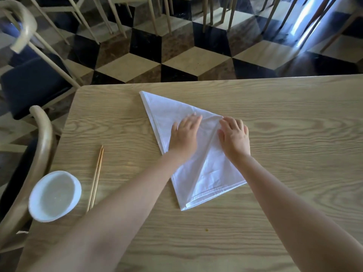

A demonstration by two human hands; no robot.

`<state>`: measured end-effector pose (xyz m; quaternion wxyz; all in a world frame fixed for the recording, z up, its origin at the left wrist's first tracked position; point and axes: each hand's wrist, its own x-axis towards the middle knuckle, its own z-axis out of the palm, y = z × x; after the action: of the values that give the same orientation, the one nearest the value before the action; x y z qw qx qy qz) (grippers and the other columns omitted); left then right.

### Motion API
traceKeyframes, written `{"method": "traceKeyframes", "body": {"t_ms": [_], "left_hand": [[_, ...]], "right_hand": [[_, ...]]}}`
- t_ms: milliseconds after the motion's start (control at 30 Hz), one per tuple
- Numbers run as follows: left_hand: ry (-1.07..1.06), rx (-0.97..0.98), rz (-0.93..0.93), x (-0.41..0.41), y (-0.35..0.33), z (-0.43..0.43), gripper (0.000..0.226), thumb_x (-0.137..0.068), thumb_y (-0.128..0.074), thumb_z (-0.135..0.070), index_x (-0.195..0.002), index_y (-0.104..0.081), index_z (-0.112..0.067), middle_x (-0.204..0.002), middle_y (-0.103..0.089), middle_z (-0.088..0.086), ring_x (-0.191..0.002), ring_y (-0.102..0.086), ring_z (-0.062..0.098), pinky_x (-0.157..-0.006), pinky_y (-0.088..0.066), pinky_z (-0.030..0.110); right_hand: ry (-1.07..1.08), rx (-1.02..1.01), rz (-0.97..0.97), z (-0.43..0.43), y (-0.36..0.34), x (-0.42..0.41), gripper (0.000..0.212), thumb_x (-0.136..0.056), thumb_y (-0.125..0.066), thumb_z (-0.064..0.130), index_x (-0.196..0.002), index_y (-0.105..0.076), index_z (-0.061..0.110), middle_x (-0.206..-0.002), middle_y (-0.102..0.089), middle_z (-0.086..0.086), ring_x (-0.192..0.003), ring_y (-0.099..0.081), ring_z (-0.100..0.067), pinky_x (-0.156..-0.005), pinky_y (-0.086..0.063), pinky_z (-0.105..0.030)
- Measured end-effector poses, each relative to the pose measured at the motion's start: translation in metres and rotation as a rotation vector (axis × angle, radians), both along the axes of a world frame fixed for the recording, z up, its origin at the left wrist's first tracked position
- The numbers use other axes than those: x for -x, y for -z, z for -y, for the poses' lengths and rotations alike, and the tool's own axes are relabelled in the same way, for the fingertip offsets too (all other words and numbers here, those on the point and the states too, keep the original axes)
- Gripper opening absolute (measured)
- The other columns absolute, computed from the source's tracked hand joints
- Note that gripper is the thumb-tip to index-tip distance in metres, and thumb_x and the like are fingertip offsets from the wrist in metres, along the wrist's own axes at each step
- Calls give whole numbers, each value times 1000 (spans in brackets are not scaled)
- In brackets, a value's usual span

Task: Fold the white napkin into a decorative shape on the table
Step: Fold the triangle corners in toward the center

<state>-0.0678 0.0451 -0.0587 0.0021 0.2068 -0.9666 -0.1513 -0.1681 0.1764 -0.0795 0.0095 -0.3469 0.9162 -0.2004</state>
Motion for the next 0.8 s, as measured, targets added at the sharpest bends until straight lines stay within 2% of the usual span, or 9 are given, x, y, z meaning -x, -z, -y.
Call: {"method": "traceKeyframes", "body": {"t_ms": [100, 167, 233, 300, 367, 433, 500, 633, 800], "left_hand": [[61, 38, 78, 34, 0, 26, 68, -88, -35, 3, -146, -11, -22, -156, -15, 5, -144, -6, 20, -116, -5, 47], [102, 100, 139, 47, 2, 37, 67, -88, -37, 2, -146, -11, -20, -154, -20, 6, -144, -7, 21, -116, -2, 46], [127, 143, 167, 56, 2, 45, 57, -89, -44, -5, -141, -24, -16, -143, -35, 10, -139, -20, 24, -117, -2, 46], [159, 186, 164, 64, -3, 52, 38, -88, -49, -13, -126, -44, -11, -125, -46, 13, -125, -37, 30, -115, -10, 43], [216, 189, 188, 70, -11, 58, 25, -86, -49, -15, -110, -52, -7, -113, -50, 15, -111, -45, 33, -104, -29, 39], [284, 102, 226, 73, -20, 64, 17, -87, -48, -14, -101, -53, -8, -104, -52, 13, -101, -49, 33, -82, -39, 38], [345, 41, 286, 72, -31, 67, 10, -88, -49, -17, -95, -53, -10, -93, -50, 8, -91, -51, 31, -68, -36, 34], [453, 129, 365, 59, -46, 54, 9, -88, -51, -21, -94, -51, -15, -92, -58, 10, -85, -55, 31, -60, -32, 32], [505, 260, 509, 9, -32, 24, 19, -86, -41, -3, -99, -41, -17, -81, -61, 11, -71, -59, 31, -43, -26, 28]], "right_hand": [[19, -83, -31, 4, 5, 1, 33, -90, -48, 19, -121, -52, 11, -123, -54, -6, -108, -47, -30, -96, -32, -40], [38, -92, -43, 6, 8, 1, 34, -91, -46, 20, -123, -51, 13, -123, -55, -5, -108, -47, -30, -96, -31, -40], [57, -89, -44, 7, 11, 1, 34, -92, -44, 21, -125, -50, 15, -123, -55, -3, -108, -47, -30, -96, -31, -40], [72, -93, -55, 7, 13, 0, 34, -94, -41, 22, -127, -49, 17, -124, -55, -2, -107, -47, -30, -96, -31, -40], [78, -92, -61, 7, 14, -1, 35, -95, -41, 21, -129, -49, 17, -124, -55, -2, -106, -47, -30, -96, -31, -41], [82, -91, -61, 7, 14, -1, 35, -95, -41, 21, -129, -48, 17, -124, -55, -2, -106, -47, -30, -96, -31, -41], [91, -88, -67, 6, 15, -1, 35, -95, -41, 21, -129, -49, 18, -123, -56, -2, -106, -48, -30, -96, -32, -41], [87, -98, -68, 6, 16, -2, 36, -94, -41, 21, -130, -47, 18, -124, -55, -2, -106, -47, -30, -97, -31, -41], [86, -88, -40, 5, 19, 0, 38, -95, -41, 23, -133, -43, 20, -126, -53, 1, -110, -44, -28, -100, -25, -38]]}}
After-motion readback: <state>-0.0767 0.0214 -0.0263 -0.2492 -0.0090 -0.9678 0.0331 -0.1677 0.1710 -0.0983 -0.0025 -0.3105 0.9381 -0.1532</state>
